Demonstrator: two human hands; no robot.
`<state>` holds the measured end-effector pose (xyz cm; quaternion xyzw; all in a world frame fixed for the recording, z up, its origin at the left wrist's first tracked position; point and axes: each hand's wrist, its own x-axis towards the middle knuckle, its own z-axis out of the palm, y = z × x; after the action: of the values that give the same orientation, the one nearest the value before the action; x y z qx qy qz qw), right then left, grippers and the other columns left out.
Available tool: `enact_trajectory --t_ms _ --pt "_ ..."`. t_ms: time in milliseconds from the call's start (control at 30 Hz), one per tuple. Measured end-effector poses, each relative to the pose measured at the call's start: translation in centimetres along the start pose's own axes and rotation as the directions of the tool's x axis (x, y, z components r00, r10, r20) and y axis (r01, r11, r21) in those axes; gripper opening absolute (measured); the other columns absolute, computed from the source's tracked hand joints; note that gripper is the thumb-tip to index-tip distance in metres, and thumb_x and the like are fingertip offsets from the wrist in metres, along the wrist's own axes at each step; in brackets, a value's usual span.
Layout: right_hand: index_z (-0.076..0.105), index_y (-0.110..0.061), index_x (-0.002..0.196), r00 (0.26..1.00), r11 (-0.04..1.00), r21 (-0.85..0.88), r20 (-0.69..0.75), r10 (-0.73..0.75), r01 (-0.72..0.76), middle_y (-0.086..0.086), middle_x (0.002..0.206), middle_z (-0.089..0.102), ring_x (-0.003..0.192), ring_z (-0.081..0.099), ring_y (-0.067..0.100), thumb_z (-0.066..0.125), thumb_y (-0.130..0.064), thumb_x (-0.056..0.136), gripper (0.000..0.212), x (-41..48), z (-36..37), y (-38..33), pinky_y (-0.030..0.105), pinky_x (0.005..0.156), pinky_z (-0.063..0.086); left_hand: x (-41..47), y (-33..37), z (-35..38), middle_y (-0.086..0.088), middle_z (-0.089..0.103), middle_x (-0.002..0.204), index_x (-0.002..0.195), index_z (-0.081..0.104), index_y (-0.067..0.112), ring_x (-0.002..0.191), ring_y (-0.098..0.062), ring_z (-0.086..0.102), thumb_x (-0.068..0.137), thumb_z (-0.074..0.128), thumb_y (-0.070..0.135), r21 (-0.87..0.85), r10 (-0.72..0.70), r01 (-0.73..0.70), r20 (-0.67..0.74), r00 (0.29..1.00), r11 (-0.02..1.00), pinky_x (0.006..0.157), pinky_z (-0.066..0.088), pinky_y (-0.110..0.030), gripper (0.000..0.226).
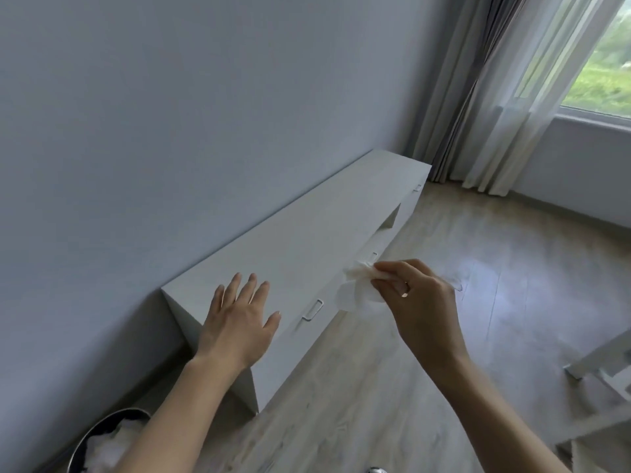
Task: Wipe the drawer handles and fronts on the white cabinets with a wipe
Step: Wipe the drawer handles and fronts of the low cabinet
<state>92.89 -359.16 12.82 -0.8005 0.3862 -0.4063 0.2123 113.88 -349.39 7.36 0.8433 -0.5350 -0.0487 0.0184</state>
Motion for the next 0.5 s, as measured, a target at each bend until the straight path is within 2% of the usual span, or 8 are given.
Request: enact_trajectory --t_ms 100,233,367,433,500 --pt "0.073 -0.010 0.101 0.996 0.999 0.045 0.085 0.005 -0.009 -0.005 0.093 0.065 0.077 0.059 0.003 0.071 -0.006 0.083 0.018 5.1 3.2 4.7 0.000 0.072 0.040 4.7 0.5 2.8 -0.001 -0.007 0.161 0.153 -0.003 0.020 0.147 -0.020 -0.012 0.102 0.017 0.048 0.001 -0.072 0.072 -0.030 0.997 0.997 0.118 -0.005 -0.038 0.062" --pt "0.074 -0.010 0.100 0.979 0.997 0.058 0.197 -0.060 0.050 -0.007 0.093 0.063 0.076 0.055 -0.002 0.072 -0.006 0.082 0.018 8.7 9.2 11.1 -0.003 0.072 0.037 9.7 1.2 8.6 -0.001 -0.007 0.161 0.153 -0.002 0.021 0.147 -0.021 -0.011 0.100 0.014 0.051 -0.037 -0.178 0.177 -0.040 0.983 0.984 0.118 -0.004 -0.038 0.063" --pt "0.072 -0.013 0.104 0.960 0.991 0.135 0.276 -0.038 0.001 -0.010 0.097 0.062 0.085 0.053 -0.006 0.074 -0.012 0.082 0.022 8.6 15.6 17.3 -0.002 0.072 0.036 13.9 1.4 15.8 0.003 -0.017 0.156 0.153 -0.003 0.023 0.145 -0.019 -0.016 0.095 0.002 0.059 -0.047 -0.202 0.198 -0.101 0.974 0.979 0.116 -0.009 -0.037 0.069" --pt "0.071 -0.016 0.105 0.953 0.982 0.188 0.302 -0.026 -0.032 -0.013 0.099 0.062 0.088 0.054 -0.006 0.076 -0.020 0.081 0.025 7.5 19.2 20.6 0.001 0.073 0.038 15.9 1.2 20.4 0.006 -0.019 0.150 0.153 0.001 0.024 0.141 -0.015 -0.019 0.085 -0.011 0.066 -0.072 -0.203 0.194 -0.153 0.967 0.978 0.113 -0.011 -0.035 0.081" --pt "0.072 -0.017 0.103 0.958 0.962 0.264 0.286 -0.016 -0.062 -0.014 0.098 0.063 0.089 0.056 -0.004 0.074 -0.023 0.081 0.022 5.9 22.8 24.2 0.004 0.073 0.041 17.7 0.9 25.6 0.006 -0.017 0.149 0.153 0.006 0.023 0.138 -0.014 -0.019 0.075 -0.015 0.065 -0.082 -0.202 0.189 -0.187 0.961 0.979 0.112 -0.010 -0.035 0.091"
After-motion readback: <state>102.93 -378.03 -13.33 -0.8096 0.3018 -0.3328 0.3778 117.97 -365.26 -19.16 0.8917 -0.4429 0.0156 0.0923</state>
